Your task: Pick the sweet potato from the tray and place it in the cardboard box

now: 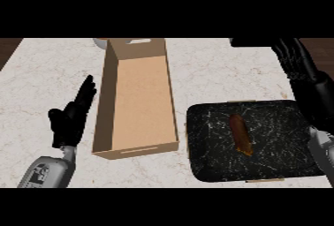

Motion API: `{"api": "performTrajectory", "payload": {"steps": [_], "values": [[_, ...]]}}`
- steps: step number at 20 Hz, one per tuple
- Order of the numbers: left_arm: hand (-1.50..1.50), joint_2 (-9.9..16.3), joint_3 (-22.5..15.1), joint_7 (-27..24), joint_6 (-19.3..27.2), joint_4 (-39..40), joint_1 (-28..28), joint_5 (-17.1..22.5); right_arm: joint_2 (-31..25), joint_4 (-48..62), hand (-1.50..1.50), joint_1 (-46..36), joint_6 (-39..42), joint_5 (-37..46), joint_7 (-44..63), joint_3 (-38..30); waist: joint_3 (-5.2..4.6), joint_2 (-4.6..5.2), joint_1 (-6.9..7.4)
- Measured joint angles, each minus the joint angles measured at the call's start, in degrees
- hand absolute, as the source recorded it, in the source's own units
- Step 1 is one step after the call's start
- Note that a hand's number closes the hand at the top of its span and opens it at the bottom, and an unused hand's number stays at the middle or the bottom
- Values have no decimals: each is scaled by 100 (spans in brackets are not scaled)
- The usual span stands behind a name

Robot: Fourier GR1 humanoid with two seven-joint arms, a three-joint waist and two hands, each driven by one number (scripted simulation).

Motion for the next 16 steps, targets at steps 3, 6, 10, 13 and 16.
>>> {"api": "performTrajectory", "payload": {"steps": [3, 6, 10, 13, 16], "values": [[0, 118, 8, -2, 16, -105, 145, -187, 210, 16, -150, -268, -337, 512, 350, 251, 0, 52, 85], [0, 382, 60, -59, 46, -144, 349, -415, 443, 131, -150, -611, -800, 1240, 933, 726, -6, 75, 190], [0, 511, 125, -24, 70, -105, 535, -472, -58, 619, -150, -460, -1625, 2611, 1556, 810, -54, 65, 110], [0, 532, 142, -80, 41, -87, 702, -492, 365, 726, -150, -244, -2502, 3272, 1851, 902, -26, 82, 110], [0, 564, 221, -172, -37, -159, 903, -506, 459, 487, -150, -104, -2684, 3905, 2301, 1046, -12, 86, 104]]}}
